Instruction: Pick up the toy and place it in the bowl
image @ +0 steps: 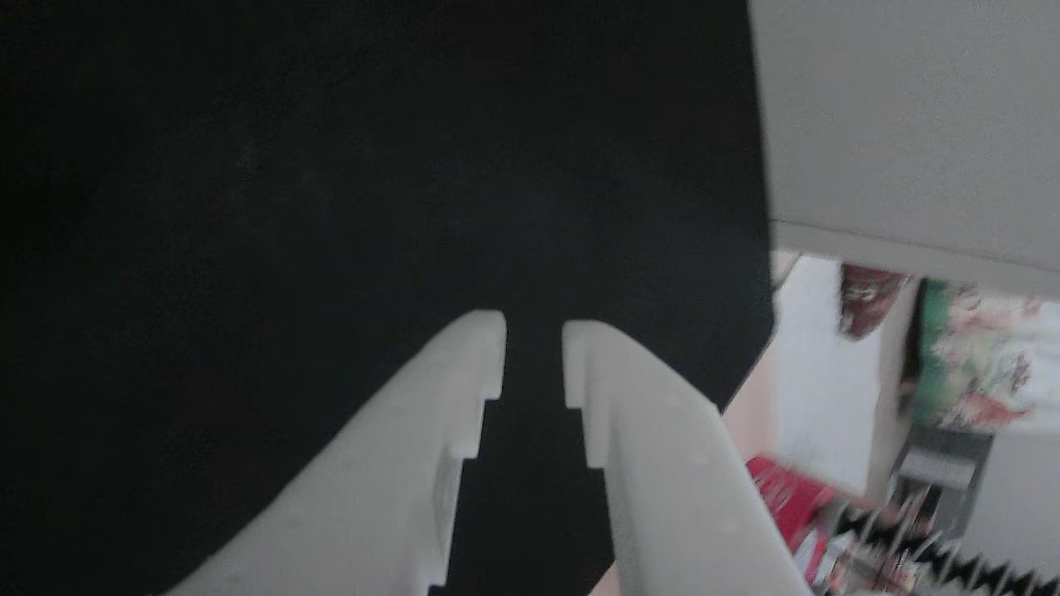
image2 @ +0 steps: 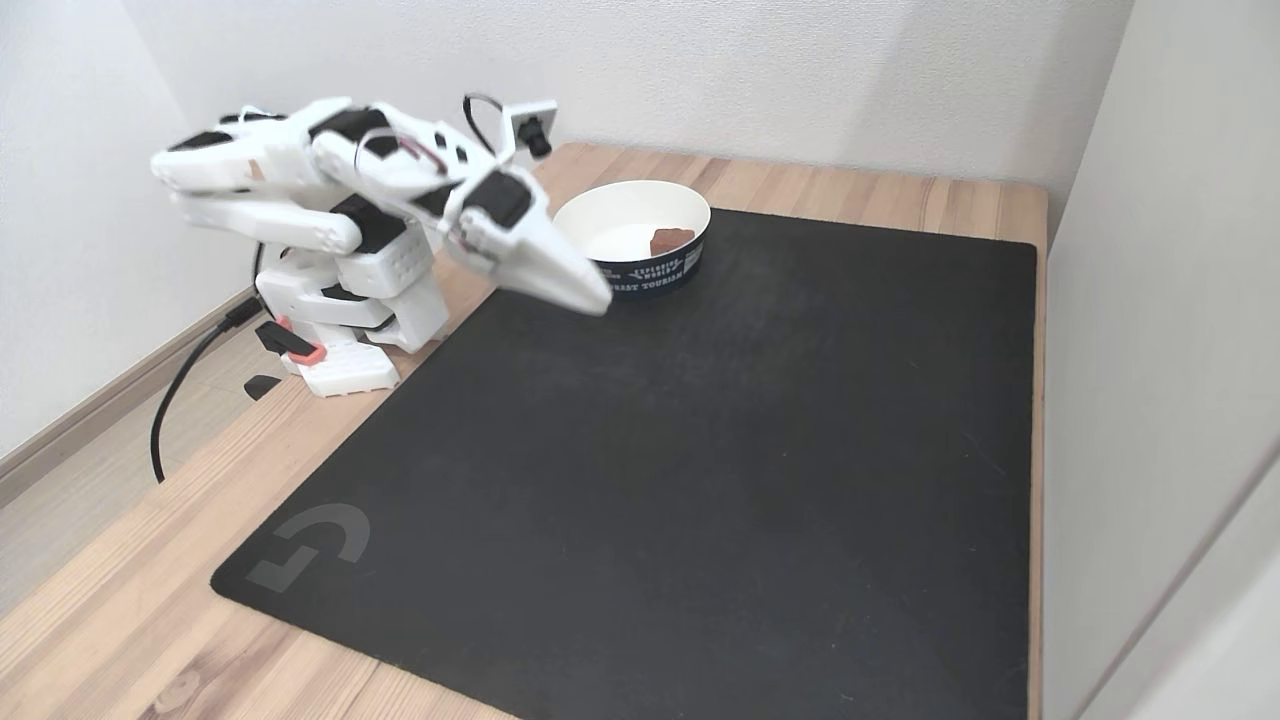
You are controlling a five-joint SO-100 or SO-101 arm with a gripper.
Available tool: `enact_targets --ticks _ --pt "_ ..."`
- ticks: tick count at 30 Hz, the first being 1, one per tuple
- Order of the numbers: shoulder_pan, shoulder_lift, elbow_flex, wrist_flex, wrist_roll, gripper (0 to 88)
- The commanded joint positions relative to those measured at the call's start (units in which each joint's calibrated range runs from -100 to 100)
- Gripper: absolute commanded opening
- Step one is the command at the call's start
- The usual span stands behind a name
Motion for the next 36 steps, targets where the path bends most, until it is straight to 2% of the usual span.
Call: enact_targets --ticks 1,5,11,36 --pt "0.1 -6.9 5.3 1.4 0.3 2.5" --pt "0.1 -10.9 7.6 6.0 0.7 2.5" --pt "0.5 -15.8 9.0 12.9 4.0 2.5" --pt "0.5 -15.7 9.0 12.7 3.9 2.7"
